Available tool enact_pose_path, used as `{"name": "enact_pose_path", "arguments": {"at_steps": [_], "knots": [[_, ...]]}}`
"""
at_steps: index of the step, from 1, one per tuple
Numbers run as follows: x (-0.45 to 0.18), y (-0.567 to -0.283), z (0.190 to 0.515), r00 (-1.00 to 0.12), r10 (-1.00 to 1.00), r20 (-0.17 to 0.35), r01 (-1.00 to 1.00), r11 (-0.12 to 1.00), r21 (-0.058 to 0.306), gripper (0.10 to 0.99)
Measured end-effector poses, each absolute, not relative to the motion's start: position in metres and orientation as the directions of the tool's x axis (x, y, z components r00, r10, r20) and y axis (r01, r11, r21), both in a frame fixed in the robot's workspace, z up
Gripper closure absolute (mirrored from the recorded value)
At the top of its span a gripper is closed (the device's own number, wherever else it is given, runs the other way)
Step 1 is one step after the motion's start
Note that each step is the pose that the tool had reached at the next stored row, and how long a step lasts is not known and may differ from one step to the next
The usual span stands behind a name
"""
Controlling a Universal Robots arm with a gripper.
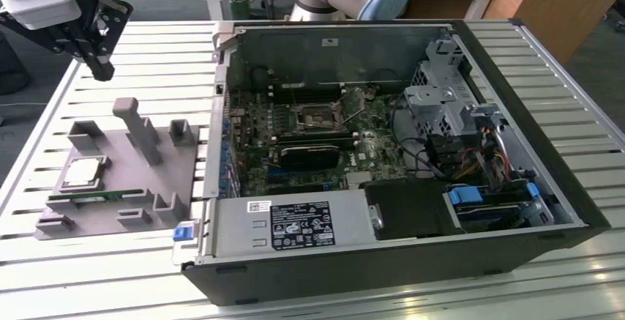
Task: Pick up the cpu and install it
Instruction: 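Reach for the cpu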
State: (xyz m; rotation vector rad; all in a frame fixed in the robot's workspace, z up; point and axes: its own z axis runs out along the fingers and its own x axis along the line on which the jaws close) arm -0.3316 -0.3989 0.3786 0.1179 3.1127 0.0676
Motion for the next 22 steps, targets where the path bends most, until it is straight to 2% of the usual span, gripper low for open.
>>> {"name": "enact_pose_path", "arguments": {"at_steps": [22], "knots": [[-0.359, -0.399, 0.377, -0.997, 0.076, -0.024, 0.075, 0.996, 0.044, 0.98]]}}
